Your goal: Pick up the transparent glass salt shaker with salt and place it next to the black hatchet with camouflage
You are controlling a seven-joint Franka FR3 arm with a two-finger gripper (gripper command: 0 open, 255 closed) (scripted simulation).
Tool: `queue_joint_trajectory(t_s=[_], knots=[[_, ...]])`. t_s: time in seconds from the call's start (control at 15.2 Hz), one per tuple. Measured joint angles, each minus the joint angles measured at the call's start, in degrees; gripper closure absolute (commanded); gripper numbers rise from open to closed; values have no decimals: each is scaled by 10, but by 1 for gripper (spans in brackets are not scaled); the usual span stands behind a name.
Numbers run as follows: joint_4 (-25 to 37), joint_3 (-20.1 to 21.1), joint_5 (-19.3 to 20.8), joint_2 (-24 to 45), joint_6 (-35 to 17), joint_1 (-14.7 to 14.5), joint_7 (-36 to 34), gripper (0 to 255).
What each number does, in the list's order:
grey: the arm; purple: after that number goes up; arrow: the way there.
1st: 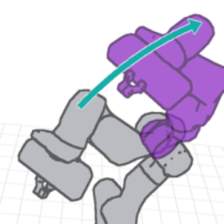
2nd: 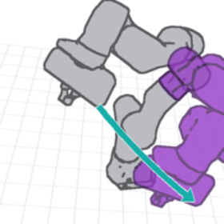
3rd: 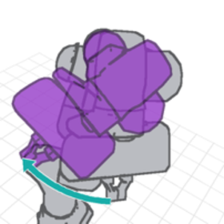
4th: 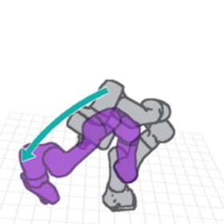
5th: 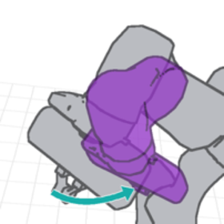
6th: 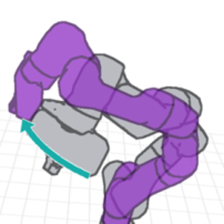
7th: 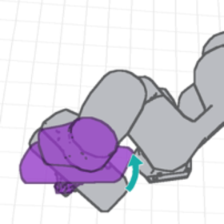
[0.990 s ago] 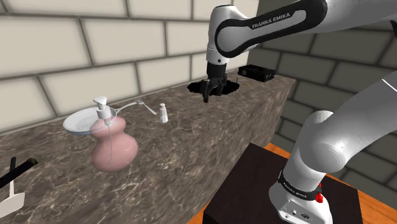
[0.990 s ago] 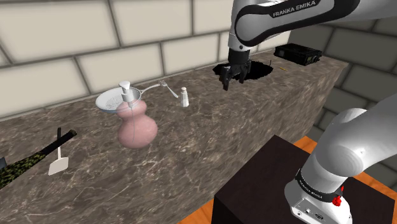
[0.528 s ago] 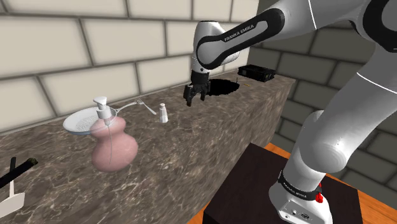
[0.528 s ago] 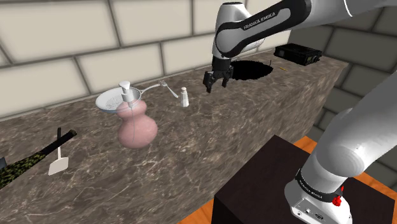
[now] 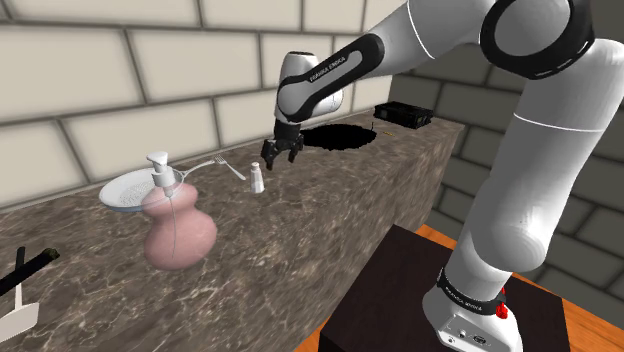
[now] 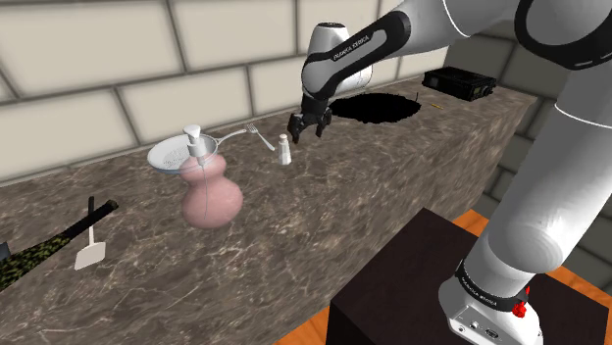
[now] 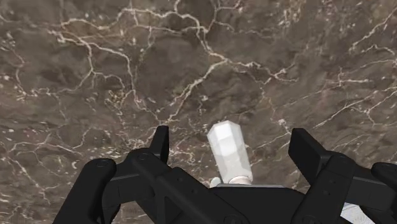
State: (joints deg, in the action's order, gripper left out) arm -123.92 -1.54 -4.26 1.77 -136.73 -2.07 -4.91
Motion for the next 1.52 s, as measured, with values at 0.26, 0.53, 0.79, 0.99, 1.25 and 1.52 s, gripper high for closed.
queue_joint_trajectory(t_s=[0.26,0.53,0.79,0.99,1.25,1.52], knots=[[67,4,-22,77,-31,0,10,0],[118,8,-36,136,-53,1,17,0],[123,10,-40,161,-74,0,19,0],[126,11,-41,175,-85,0,20,0],[127,12,-41,177,-87,0,19,0],[127,12,-41,177,-87,0,19,255]])
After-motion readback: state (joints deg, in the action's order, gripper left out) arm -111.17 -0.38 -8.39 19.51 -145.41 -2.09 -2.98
